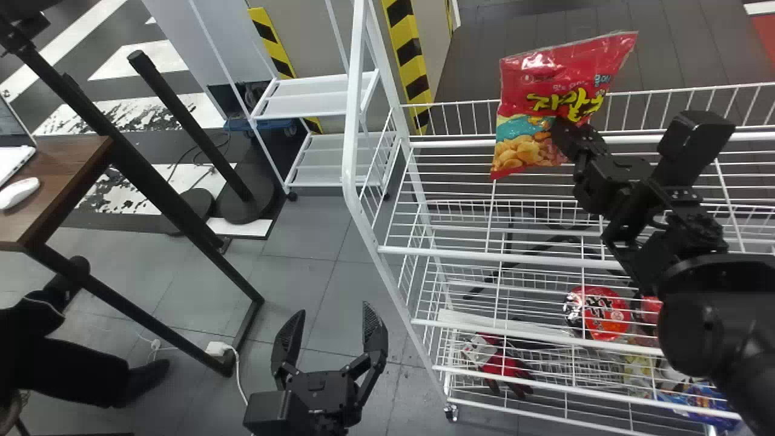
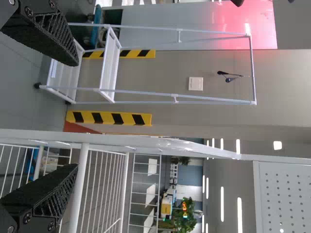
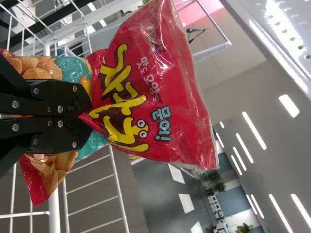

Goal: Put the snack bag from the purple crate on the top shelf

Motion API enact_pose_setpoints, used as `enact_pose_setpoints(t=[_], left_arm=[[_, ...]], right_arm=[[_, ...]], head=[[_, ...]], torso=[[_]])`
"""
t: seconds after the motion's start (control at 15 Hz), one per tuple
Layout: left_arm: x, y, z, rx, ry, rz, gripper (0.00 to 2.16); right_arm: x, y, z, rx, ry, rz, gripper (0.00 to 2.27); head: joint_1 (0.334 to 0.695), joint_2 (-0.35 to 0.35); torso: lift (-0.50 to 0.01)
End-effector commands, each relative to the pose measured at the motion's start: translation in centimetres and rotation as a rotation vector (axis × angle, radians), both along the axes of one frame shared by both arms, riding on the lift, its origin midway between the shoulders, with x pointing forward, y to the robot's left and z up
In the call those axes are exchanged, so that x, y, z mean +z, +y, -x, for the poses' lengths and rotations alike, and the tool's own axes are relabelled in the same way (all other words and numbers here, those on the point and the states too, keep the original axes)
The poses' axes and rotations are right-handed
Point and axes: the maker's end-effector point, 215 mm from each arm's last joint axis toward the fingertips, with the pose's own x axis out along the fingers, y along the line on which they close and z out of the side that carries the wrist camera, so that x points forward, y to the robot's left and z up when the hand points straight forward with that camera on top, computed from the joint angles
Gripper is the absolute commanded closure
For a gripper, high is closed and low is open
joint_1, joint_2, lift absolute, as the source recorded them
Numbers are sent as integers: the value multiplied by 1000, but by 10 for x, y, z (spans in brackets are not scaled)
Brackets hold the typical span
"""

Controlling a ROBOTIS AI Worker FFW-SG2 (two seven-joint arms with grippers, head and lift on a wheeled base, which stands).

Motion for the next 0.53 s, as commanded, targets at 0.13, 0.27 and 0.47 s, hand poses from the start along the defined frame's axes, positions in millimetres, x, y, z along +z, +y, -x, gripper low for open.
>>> enact_pose_setpoints(t=[0.13,0.27,0.47], left_arm=[[-1,3,-1,5,0,0,56],[-1,5,-2,9,-1,0,56],[0,5,-3,9,-2,0,56]], right_arm=[[-13,-6,-10,-1,26,0,2061],[-18,0,-14,27,44,22,1949],[-25,5,-14,51,67,32,1723]], head=[[695,330],[695,325],[695,330]], torso=[[-1],[-1],[-1]])
